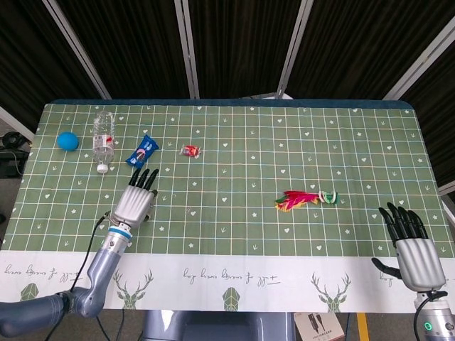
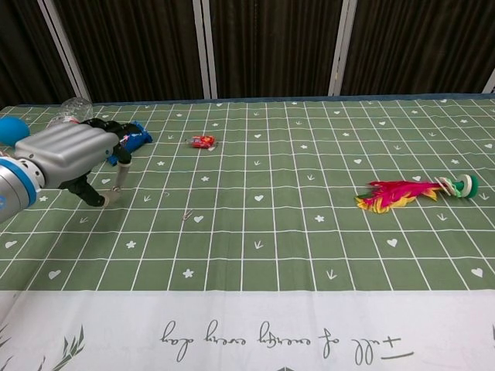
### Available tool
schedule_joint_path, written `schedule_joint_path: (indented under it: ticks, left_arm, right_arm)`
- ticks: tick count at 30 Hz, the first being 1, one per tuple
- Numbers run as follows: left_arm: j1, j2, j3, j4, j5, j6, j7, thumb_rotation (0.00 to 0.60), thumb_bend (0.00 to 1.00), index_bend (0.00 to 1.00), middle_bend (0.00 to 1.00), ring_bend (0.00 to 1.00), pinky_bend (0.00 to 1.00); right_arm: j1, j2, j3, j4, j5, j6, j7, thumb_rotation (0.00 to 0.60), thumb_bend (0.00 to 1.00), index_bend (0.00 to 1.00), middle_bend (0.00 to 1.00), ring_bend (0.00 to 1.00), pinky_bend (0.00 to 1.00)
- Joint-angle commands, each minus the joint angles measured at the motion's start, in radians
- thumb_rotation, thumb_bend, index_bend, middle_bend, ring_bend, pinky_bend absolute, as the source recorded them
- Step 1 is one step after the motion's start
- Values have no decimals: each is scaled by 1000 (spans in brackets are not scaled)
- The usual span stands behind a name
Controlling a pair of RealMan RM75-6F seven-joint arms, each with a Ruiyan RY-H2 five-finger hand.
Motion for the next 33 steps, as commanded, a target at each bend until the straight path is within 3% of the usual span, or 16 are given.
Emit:
schedule_joint_path:
  ticks: [1, 8, 20, 33]
  left_arm:
    - [0, 17, -24, -51, 15, 29, -38, 600, 422, 609, 0, 0, 0]
    - [-6, 12, -57, -106, 13, 42, -108, 600, 420, 622, 0, 0, 0]
    - [-13, -31, -108, -190, -89, 20, -218, 600, 422, 628, 0, 0, 0]
    - [-20, -66, -105, -223, -150, 32, -232, 600, 422, 627, 0, 0, 0]
  right_arm:
    - [0, 0, 0, 0, -1, 1, -1, 600, 46, 0, 0, 0, 76]
    - [0, -1, 1, 0, 0, 1, -5, 600, 46, 0, 0, 0, 76]
    - [1, -2, 0, 4, -3, 0, -4, 600, 46, 0, 0, 0, 76]
    - [3, -2, 1, 1, -2, -3, -6, 600, 48, 0, 0, 0, 76]
